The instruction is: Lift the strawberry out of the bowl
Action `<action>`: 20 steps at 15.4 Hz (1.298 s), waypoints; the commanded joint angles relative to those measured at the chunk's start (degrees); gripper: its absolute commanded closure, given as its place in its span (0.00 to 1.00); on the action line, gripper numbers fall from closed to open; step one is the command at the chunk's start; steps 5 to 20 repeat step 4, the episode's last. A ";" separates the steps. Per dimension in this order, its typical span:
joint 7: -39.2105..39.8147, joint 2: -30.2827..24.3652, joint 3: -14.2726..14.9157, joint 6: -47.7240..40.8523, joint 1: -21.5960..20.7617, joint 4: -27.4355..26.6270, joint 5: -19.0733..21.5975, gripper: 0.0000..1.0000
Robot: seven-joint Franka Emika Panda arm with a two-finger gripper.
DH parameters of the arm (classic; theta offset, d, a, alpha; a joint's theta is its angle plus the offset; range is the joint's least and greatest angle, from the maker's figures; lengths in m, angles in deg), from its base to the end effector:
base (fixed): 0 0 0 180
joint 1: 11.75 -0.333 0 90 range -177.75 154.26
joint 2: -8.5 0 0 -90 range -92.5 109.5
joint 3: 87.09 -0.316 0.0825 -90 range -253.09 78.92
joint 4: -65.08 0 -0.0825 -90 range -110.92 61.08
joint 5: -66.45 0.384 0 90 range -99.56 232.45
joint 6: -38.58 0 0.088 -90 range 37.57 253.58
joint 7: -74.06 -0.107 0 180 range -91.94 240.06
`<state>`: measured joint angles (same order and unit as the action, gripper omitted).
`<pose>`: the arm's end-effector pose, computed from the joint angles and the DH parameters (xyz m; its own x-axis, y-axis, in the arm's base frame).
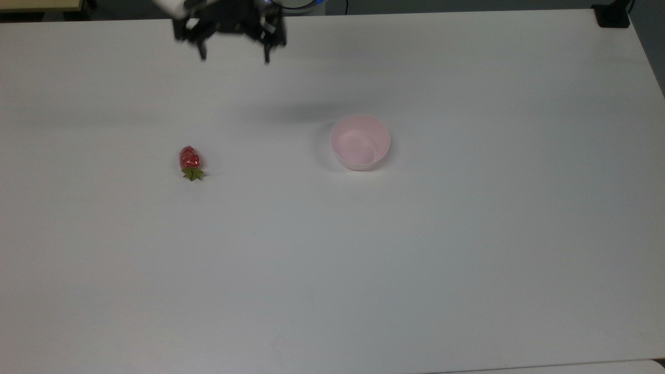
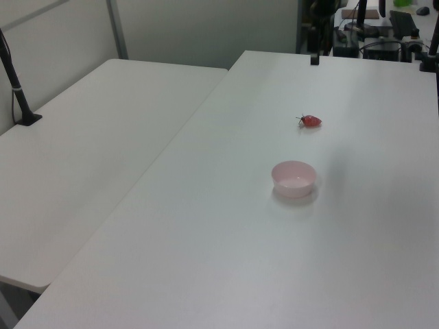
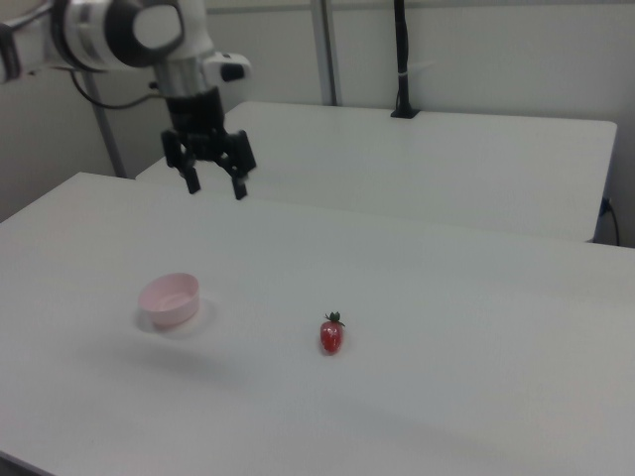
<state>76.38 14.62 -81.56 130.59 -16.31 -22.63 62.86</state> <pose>0.5887 -0.0136 0.5859 0.9991 0.0259 -0.0343 0.0283 -0.9970 0.0714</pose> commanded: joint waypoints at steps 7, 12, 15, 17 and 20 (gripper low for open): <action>-5.58 -2.52 -2.72 -1.13 2.19 -3.17 -0.19 0.00; -5.58 -2.52 -2.72 -1.13 2.19 -3.17 -0.19 0.00; -5.58 -2.52 -2.72 -1.13 2.19 -3.17 -0.19 0.00; -5.58 -2.52 -2.72 -1.13 2.19 -3.17 -0.19 0.00; -5.58 -2.52 -2.72 -1.13 2.19 -3.17 -0.19 0.00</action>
